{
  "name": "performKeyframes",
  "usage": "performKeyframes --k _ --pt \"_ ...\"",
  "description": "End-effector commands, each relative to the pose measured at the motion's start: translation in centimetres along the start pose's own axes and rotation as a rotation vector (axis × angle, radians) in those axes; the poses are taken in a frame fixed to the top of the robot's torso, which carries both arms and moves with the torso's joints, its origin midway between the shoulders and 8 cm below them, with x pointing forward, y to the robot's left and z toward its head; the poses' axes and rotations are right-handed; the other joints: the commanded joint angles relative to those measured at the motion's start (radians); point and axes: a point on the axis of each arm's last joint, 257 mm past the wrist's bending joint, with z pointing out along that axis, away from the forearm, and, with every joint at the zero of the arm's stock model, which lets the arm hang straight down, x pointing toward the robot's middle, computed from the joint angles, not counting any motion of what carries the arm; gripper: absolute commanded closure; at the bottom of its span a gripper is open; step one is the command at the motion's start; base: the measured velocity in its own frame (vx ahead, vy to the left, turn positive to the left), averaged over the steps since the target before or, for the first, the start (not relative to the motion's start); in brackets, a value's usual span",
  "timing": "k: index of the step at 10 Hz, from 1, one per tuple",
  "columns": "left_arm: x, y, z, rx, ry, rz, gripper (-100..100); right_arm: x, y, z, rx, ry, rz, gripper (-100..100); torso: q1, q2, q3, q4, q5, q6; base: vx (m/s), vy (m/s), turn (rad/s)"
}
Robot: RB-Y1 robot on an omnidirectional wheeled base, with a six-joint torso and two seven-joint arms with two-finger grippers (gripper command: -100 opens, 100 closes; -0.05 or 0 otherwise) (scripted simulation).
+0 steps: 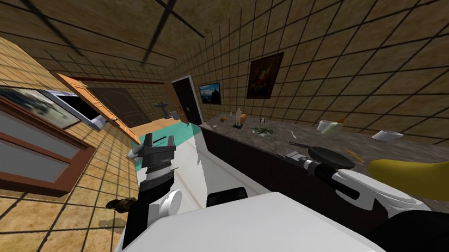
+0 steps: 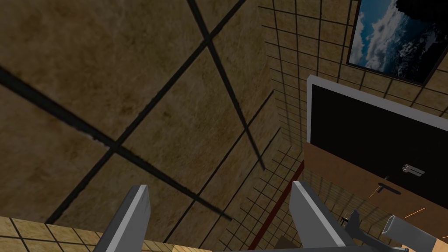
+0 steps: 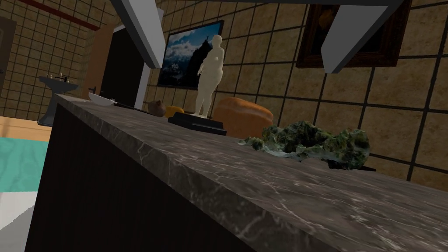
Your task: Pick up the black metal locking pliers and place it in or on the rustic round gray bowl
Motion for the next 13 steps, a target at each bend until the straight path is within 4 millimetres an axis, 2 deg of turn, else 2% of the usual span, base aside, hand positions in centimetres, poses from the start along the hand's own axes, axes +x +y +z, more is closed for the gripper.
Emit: performKeyframes --k 1,2,3,5,6,10,11,13 --pt "0.0 0.0 0.0 0.0 0.0 0.0 0 0.5 -0.9 -0.4 0.006 0.034 -0.044 -100 0.0 0.0 0.0 0.0 0.0 0.0 0.08 0.024 0.022" --pt "0.0 0.0 0.0 0.0 0.0 0.0 0 2.1 -2.4 -1.3 0.02 0.089 -0.094 -100 -0.001 0.001 0.0 0.0 0.0 0.0 0.076 0.002 0.066" --pt "0.0 0.0 0.0 0.0 0.0 0.0 0 2.0 -2.5 -1.3 0.019 0.09 -0.098 -100 -0.002 0.001 0.001 0.0 0.0 0.0 0.059 -0.014 0.037" --pt "0.0 0.0 0.0 0.0 0.0 0.0 0 5.1 -5.5 -3.5 0.041 0.203 -0.195 -100 -0.004 0.003 0.001 0.001 -0.001 0.0 0.078 -0.023 0.098" --pt "0.0 0.0 0.0 0.0 0.0 0.0 0 5.0 -5.5 -3.4 0.04 0.203 -0.199 -100 -0.004 0.001 0.001 0.0 -0.001 0.0 0.088 -0.024 0.047" --pt "0.0 0.0 0.0 0.0 0.0 0.0 0 10.5 -11.0 -8.9 0.059 0.427 -0.374 -100 -0.007 -0.002 -0.001 0.0 -0.002 0.0 0.119 -0.062 0.11" --pt "0.0 0.0 0.0 0.0 0.0 0.0 0 10.4 -11.0 -8.9 0.058 0.427 -0.378 -100 -0.009 -0.002 -0.001 -0.001 -0.002 0.0 0.084 -0.072 0.036" --pt "0.0 0.0 0.0 0.0 0.0 0.0 0 12.7 -13.3 -11.9 0.056 0.533 -0.455 -100 -0.006 0.001 0.001 0.0 -0.001 0.0 0.076 -0.061 0.1"
